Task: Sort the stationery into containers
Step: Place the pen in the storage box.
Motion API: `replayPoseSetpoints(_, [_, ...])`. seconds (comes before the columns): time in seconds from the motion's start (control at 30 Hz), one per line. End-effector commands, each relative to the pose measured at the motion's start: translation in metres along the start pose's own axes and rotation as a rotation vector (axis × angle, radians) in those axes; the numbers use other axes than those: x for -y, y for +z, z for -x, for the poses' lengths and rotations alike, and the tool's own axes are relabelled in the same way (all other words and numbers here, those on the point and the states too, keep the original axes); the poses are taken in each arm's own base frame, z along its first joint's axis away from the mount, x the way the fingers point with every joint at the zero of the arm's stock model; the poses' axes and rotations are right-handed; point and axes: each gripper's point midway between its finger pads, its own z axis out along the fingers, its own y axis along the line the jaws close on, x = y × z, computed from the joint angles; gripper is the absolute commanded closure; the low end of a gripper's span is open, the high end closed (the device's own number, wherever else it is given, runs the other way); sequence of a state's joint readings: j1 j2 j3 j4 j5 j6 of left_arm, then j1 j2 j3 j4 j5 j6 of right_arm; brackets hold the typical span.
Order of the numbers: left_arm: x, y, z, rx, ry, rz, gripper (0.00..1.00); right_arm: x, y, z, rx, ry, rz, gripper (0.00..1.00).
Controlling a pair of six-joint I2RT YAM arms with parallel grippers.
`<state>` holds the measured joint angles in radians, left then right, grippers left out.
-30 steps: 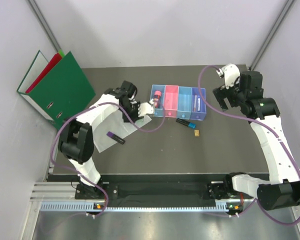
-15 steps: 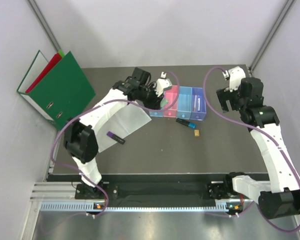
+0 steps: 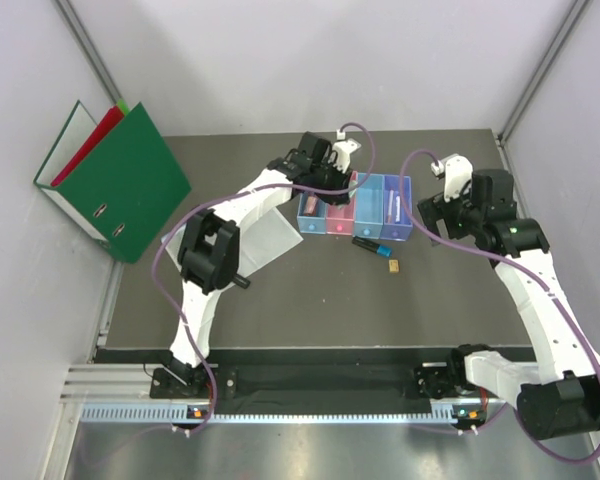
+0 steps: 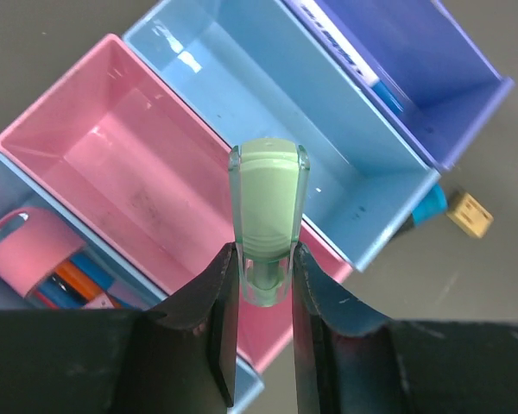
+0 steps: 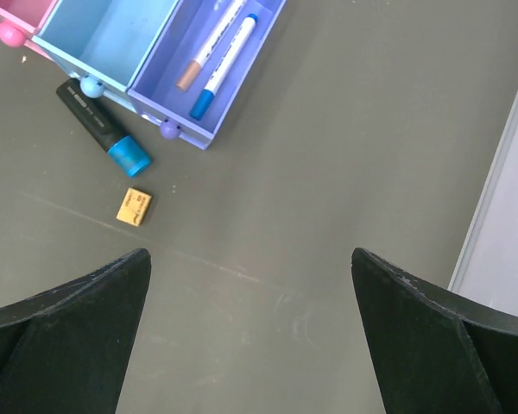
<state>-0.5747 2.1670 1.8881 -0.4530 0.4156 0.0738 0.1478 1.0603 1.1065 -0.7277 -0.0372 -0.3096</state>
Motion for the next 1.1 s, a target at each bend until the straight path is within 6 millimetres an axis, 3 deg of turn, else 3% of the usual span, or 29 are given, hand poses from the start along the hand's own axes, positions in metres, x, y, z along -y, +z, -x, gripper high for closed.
replayPoseSetpoints(0.0, [-0.009,0.007,0.044,0.134,-0.011,0.039,1.0,-0.004,-0.008,0.014,0.064,-0.002,0.018,0.01])
replayPoseSetpoints(0.07, [-0.01,0.011,0.047,0.143,-0.033,0.045,1.0,-0.005,-0.007,0.013,0.061,0.0,0.024,0.01])
replayPoseSetpoints(0.33, [-0.038,0.026,0.018,0.092,-0.056,0.112,1.0,-0.007,-0.006,0.009,0.056,0.001,0.03,0.01])
replayPoseSetpoints(0.57, [-0.05,0.028,0.009,0.07,-0.022,0.143,0.99,-0.01,-0.004,0.012,0.054,-0.008,0.058,0.01])
replayPoseSetpoints(0.8, [-0.053,0.03,-0.002,0.036,-0.008,0.145,0.75,-0.02,-0.005,0.019,0.061,-0.033,0.119,0.01])
replayPoseSetpoints(1.07, [-0.049,0.029,0.005,0.053,-0.012,0.126,0.53,-0.02,-0.008,0.021,0.068,-0.045,0.118,0.01])
